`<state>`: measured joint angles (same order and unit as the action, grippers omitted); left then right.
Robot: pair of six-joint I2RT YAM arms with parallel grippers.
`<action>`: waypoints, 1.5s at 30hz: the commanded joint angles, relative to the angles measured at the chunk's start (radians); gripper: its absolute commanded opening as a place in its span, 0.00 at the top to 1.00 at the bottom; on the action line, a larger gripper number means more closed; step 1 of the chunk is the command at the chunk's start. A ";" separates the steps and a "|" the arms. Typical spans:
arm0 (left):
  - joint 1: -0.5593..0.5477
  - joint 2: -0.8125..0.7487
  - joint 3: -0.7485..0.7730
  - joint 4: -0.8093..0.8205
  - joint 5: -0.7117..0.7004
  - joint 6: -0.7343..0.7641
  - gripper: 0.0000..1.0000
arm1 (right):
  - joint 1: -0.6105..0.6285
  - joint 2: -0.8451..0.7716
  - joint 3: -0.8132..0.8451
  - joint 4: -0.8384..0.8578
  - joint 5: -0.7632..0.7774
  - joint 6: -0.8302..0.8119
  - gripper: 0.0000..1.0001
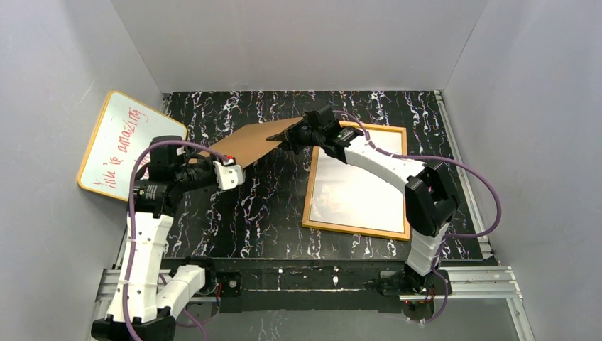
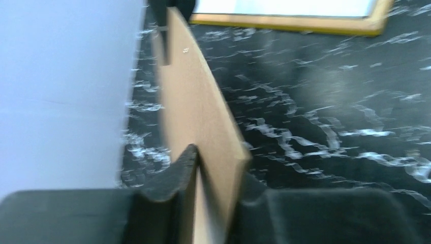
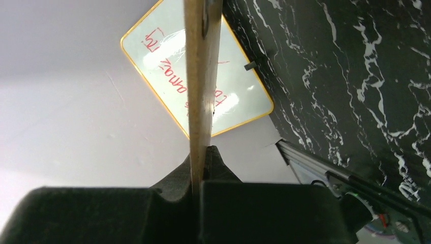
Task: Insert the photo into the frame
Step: Turn over the photo frame item at the center of the board.
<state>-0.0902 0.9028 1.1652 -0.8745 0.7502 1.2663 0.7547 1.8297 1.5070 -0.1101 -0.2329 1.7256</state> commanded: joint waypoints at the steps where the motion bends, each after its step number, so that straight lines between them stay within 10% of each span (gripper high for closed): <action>1: -0.003 -0.022 -0.041 0.189 -0.024 -0.119 0.99 | 0.009 -0.032 0.011 0.173 -0.070 0.010 0.99; 4: -0.003 0.000 -0.023 0.219 -0.039 -0.131 1.00 | 0.007 -0.035 0.032 0.125 -0.123 -0.095 0.89; 10: -0.003 0.042 0.025 0.247 -0.043 -0.125 1.00 | -0.060 -0.131 0.007 -0.042 -0.265 -0.447 0.33; 14: -0.003 0.083 0.086 0.199 0.006 -0.105 1.00 | -0.122 -0.198 0.033 -0.184 -0.416 -0.828 0.19; 18: -0.003 0.158 0.186 0.083 0.092 -0.089 1.00 | -0.111 -0.297 0.118 -0.412 -0.328 -1.298 0.19; 25: -0.005 0.246 0.282 -0.061 0.199 -0.039 1.00 | -0.102 -0.461 -0.070 -0.210 -0.277 -1.823 0.23; 45: -0.006 0.317 0.364 -0.197 0.210 0.066 1.00 | 0.016 -0.198 0.081 -0.122 -0.249 -2.216 0.46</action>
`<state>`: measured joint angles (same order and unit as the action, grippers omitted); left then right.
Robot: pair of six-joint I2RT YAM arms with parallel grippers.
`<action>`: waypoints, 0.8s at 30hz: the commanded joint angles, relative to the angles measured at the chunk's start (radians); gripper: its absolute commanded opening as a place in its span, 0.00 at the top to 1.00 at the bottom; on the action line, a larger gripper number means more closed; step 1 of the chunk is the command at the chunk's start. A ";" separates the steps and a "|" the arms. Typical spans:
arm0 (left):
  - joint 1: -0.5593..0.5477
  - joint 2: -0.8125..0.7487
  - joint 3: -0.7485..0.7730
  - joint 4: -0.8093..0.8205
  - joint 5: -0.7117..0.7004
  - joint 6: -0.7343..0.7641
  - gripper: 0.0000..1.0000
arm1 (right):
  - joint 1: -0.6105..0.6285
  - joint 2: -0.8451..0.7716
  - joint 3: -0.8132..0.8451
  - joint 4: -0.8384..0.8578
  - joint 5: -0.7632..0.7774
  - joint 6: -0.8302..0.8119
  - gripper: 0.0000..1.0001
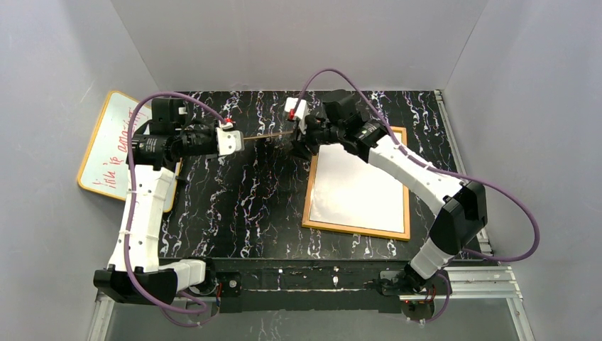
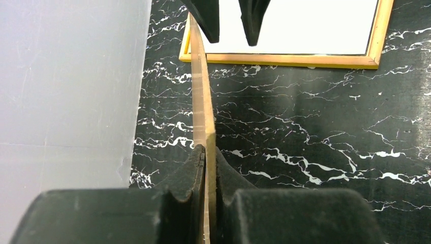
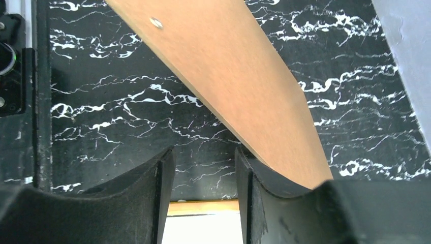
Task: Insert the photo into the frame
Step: Turn over the photo frame item at the center of the board.
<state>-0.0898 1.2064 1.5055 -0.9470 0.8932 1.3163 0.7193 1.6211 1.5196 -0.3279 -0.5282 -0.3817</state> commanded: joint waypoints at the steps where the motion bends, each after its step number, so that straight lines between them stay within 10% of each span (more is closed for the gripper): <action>1: -0.007 0.016 0.026 -0.131 0.062 0.022 1.00 | 0.074 0.013 0.073 0.091 0.099 -0.130 0.46; 24: -0.007 0.004 0.034 -0.153 0.030 0.078 1.00 | 0.099 -0.096 0.000 0.107 -0.003 -0.204 0.34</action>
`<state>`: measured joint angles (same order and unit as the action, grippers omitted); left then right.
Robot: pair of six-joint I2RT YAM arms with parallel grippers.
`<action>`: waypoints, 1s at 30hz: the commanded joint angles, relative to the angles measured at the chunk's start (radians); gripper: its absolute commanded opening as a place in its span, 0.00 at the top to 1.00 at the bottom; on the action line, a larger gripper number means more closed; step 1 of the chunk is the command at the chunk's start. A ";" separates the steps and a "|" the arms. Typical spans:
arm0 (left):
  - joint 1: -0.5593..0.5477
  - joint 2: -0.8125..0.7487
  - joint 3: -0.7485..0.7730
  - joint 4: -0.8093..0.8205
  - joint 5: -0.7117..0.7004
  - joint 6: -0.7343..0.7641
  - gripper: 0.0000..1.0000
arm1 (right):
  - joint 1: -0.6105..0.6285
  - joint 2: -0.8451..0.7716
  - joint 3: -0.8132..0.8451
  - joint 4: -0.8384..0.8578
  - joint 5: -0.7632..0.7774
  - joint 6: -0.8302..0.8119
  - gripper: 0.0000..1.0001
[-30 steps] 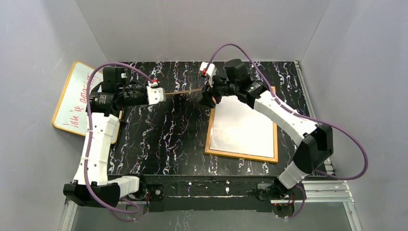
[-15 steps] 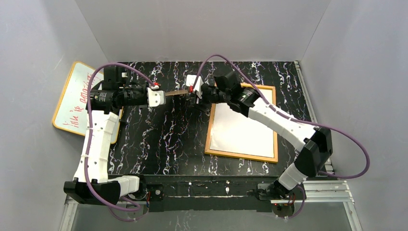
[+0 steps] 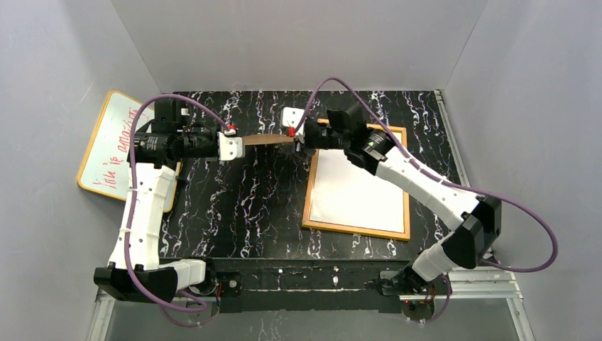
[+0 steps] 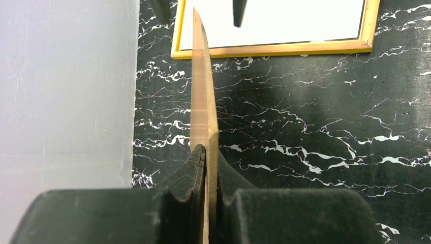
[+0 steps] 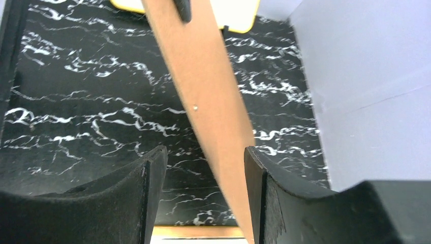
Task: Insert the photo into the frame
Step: Turn over the photo frame item at the center of the board.
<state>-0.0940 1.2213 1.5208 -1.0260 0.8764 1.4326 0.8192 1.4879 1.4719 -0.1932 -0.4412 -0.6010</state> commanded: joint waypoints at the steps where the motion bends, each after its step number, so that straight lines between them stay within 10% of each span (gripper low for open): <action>1: -0.003 -0.013 0.016 -0.073 0.048 -0.037 1.00 | 0.001 0.040 0.042 -0.027 -0.092 0.021 0.34; 8: -0.003 -0.013 0.034 -0.063 0.071 -0.054 1.00 | 0.006 0.044 -0.018 0.067 -0.020 0.078 0.38; 16: -0.003 0.006 0.122 -0.057 0.111 -0.141 1.00 | 0.041 0.076 -0.024 0.176 0.037 0.222 0.99; 17: -0.003 0.007 0.130 -0.034 0.113 -0.159 0.96 | 0.044 0.075 -0.012 0.173 0.049 0.249 0.99; 20: -0.003 -0.040 0.082 0.280 0.073 -0.476 0.27 | 0.044 0.058 0.006 0.207 0.122 0.369 0.99; 23: -0.003 -0.097 -0.007 0.624 -0.016 -0.744 0.04 | 0.045 0.031 -0.026 0.265 0.171 0.463 0.99; 30: -0.003 0.051 0.150 0.677 -0.204 -1.108 0.02 | 0.042 -0.090 -0.139 0.235 0.535 0.719 0.99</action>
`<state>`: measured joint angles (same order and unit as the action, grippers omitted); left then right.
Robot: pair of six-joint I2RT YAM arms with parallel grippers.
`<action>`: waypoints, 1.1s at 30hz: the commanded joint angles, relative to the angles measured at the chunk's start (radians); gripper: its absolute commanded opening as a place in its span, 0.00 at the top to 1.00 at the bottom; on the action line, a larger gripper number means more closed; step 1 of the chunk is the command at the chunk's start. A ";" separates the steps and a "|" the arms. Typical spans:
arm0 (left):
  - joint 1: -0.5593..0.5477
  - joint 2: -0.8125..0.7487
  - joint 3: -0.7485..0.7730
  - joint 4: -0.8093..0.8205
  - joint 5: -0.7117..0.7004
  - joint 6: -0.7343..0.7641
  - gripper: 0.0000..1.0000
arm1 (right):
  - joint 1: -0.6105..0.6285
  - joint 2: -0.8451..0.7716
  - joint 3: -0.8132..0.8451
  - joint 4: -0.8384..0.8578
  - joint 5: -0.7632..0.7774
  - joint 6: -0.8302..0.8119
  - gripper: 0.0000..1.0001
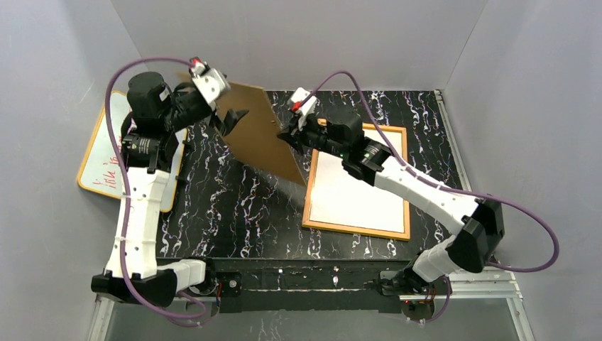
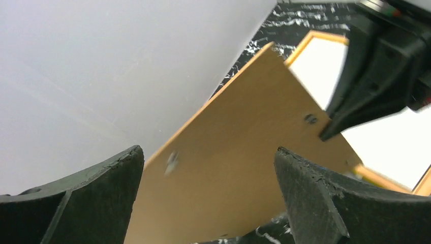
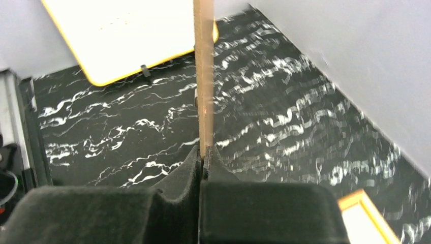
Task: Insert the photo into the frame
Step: Turn over the photo frame item at the center of the board.
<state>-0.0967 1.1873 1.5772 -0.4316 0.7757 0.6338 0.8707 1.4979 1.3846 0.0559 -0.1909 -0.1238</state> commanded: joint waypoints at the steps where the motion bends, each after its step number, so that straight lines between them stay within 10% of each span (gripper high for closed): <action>1: 0.000 0.120 0.141 0.020 -0.104 -0.329 0.02 | -0.014 -0.120 -0.063 -0.027 0.348 0.266 0.99; 13: -0.001 0.266 0.228 -0.071 -0.132 -0.366 0.02 | -0.016 -0.463 -0.371 -0.002 0.341 0.416 0.99; 20: -0.001 0.364 0.366 -0.359 -0.208 -0.277 0.02 | -0.016 -0.496 -0.359 -0.128 0.362 0.520 0.99; 33: -0.029 0.399 0.294 -0.359 -0.228 -0.434 0.02 | -0.017 -0.334 -0.240 -0.147 0.376 0.553 0.99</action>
<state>-0.1093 1.5517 1.7760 -0.7227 0.5529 0.2562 0.8509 1.0813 1.0222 -0.0742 0.1776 0.3943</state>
